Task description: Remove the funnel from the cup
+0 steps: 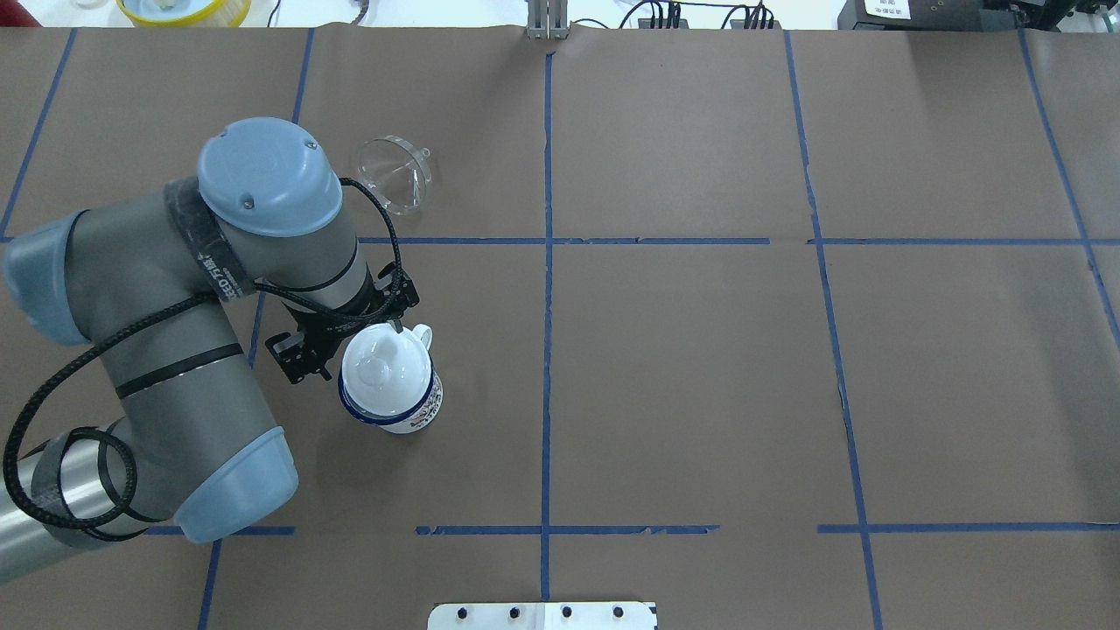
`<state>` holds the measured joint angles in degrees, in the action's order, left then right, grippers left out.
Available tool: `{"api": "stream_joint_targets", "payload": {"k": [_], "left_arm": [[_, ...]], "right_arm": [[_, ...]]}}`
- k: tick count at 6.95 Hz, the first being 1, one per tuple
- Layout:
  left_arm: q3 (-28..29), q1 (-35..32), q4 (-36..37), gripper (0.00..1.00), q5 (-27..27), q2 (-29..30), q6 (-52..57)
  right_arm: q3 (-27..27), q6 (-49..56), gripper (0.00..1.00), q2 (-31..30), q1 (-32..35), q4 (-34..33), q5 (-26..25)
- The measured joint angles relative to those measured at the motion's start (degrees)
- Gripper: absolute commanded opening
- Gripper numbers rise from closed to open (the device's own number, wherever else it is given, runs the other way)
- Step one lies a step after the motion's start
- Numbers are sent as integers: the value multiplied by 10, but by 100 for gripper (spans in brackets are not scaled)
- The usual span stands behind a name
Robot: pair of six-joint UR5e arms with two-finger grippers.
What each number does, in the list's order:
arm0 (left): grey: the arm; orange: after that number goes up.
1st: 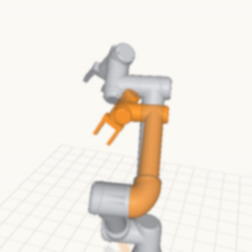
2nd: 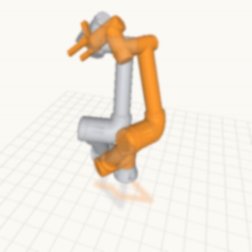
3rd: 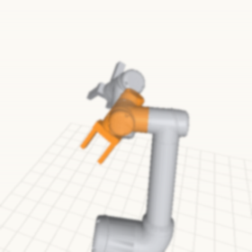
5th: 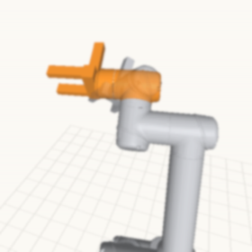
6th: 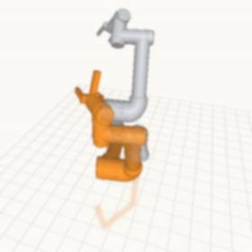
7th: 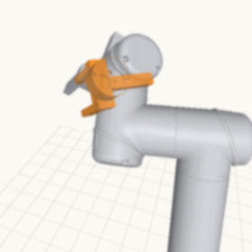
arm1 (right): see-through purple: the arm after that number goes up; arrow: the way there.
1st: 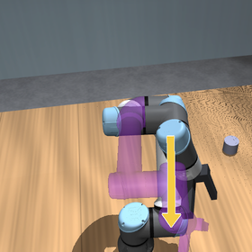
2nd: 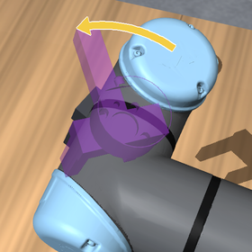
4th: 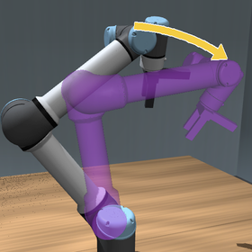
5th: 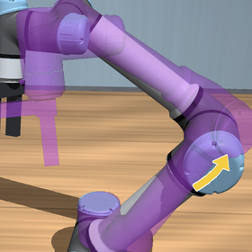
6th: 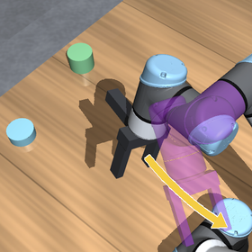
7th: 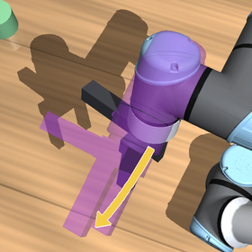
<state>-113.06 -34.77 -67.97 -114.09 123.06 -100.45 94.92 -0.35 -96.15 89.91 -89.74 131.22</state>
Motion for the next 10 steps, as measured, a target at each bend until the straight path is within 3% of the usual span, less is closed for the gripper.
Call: {"api": "stream_joint_targets", "payload": {"k": [2,5,10], "left_arm": [[-12,-37,-6,100,-1,-9,90],[-13,-172,-40,100,-26,-53,287],[15,-423,-46,100,-156,-185,776]], "right_arm": [[0,0,100,0,0,0,0],[0,0,100,0,0,0,0],[0,0,100,0,0,0,0]]}}
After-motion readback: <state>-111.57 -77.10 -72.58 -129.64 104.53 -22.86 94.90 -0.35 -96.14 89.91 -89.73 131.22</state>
